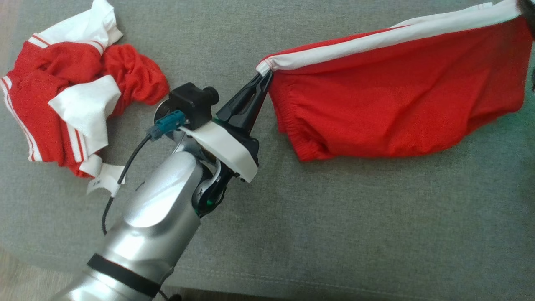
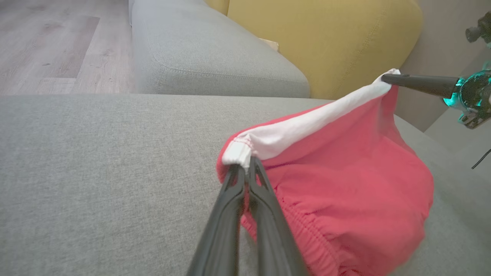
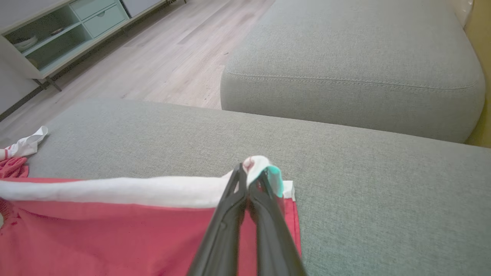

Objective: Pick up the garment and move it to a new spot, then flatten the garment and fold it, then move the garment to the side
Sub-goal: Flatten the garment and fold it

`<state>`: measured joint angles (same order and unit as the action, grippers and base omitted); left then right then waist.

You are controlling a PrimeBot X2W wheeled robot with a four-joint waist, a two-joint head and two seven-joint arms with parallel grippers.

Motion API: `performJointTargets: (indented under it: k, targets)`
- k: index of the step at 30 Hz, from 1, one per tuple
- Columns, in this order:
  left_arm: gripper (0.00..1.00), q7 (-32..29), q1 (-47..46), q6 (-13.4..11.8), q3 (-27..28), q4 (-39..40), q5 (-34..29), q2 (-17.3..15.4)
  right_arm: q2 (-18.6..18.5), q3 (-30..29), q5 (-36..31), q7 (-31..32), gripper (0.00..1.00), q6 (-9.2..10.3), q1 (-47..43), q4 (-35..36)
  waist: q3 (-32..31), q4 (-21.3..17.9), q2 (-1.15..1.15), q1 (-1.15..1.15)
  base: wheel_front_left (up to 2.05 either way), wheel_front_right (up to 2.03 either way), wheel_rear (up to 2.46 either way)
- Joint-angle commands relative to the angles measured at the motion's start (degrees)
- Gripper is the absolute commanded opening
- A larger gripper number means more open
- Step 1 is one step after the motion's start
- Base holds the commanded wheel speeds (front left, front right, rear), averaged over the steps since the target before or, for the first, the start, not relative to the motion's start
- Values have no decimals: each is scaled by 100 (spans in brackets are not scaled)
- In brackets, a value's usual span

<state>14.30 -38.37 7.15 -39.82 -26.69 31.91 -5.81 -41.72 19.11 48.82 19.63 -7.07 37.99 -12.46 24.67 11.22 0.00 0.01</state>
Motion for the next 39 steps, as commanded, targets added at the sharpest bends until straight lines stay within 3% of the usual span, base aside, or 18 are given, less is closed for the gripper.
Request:
performJointTargets:
  k: [1,2,3,4,11,17,22,28,35,36,38,39]
  targets:
    - [0,69,-195,34,188,81,-64,-86,-66,100,-37,-118,69,-42,91,32,-2,-28,0,-1,0,0,0]
    - [1,69,-188,34,198,48,-93,-86,-39,186,-26,-184,100,-42,167,-50,-10,-45,0,-1,0,0,0]
    - [38,69,-168,34,223,19,-111,-81,-11,245,-14,-283,100,-42,231,-136,-25,-61,0,-1,0,0,0]
    - [100,69,-145,34,277,-8,-143,-74,14,280,-11,-387,100,-42,280,-241,-46,-74,0,-1,0,0,0]
    - [100,69,414,-106,778,245,-660,-7,25,450,-34,-1099,100,-42,54,-635,-406,-204,0,-1,0,0,0]
    - [100,70,1585,-764,1427,1188,-1460,70,443,188,-468,-1484,100,-42,-461,-1702,-783,-227,0,-1,0,0,0]
    - [100,70,2394,-1029,1619,1979,-1944,190,816,-30,-703,-1545,100,-42,-433,-2484,-857,47,0,-1,0,0,0]
    - [100,70,3093,-1357,1795,2580,-2273,262,978,-56,-956,-1549,100,-42,-238,-3267,-849,462,0,-1,0,0,0]
    - [100,70,3395,-1373,1799,2714,-2377,285,1076,178,-1088,-1274,100,-42,-250,-3946,-941,758,0,-1,0,0,0]
    - [100,70,3410,-1375,1805,2723,-2385,286,1114,233,-1038,-1174,90,-42,-277,-3993,-959,770,0,-1,0,0,0]
    - [100,70,3430,-1397,1832,2758,-2395,289,1159,346,-918,-998,33,-42,-322,-4009,-999,754,0,-1,0,0,0]
    - [100,70,3438,-1419,1852,2780,-2384,290,1158,387,-875,-968,0,-42,-327,-4003,-1023,723,0,-1,0,0,0]
